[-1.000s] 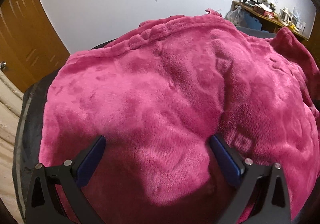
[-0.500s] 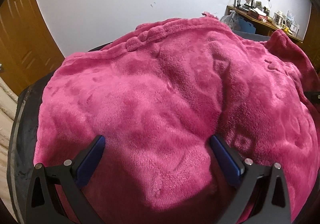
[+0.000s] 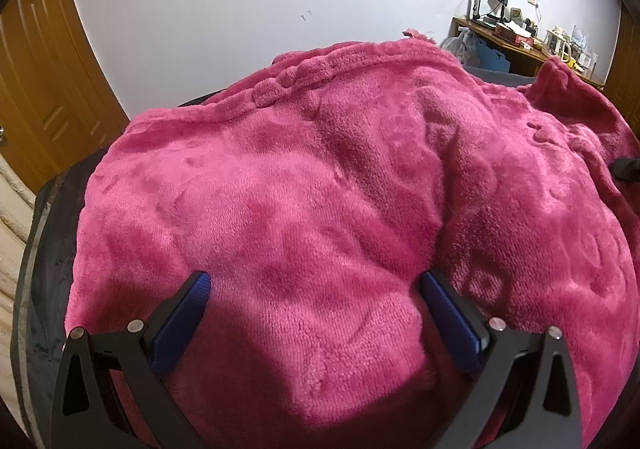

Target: Fold clothes

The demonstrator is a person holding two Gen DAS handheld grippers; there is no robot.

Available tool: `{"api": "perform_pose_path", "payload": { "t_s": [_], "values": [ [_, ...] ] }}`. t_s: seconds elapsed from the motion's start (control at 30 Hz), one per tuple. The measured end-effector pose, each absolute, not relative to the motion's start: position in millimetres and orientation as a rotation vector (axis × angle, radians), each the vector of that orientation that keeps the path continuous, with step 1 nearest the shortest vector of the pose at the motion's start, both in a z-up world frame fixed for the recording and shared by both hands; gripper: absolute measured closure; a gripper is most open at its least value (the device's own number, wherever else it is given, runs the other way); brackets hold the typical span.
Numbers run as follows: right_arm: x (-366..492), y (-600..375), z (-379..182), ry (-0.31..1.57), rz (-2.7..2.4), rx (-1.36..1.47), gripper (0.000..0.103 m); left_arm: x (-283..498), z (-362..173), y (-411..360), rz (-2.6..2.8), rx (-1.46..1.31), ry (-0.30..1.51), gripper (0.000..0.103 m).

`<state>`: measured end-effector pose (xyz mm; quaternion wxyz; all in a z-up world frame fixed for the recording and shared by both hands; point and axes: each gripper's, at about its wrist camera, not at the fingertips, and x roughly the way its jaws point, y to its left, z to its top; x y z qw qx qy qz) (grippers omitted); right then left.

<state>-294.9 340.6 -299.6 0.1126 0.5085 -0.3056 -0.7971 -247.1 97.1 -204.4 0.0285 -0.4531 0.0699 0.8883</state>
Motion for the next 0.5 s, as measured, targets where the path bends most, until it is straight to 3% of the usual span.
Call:
{"api": "perform_pose_path", "payload": {
  "t_s": [0.13,0.4,0.5],
  "values": [
    [-301.3,348.4,-316.8,-0.872,-2.339,1.53,0.038,-247.3,-203.8,97.2,2.739,-1.402,0.217,0.0],
    [-320.5,342.8,-325.3,-0.777,-2.312,1.523,0.018,-248.3,-203.7,97.1,2.741,-1.4,0.219,0.0],
    [-323.6,335.4,-324.2,-0.714,-2.324,1.524,0.018,-248.4,-203.8,97.7,2.744,-1.4,0.219,0.0]
  ]
}}
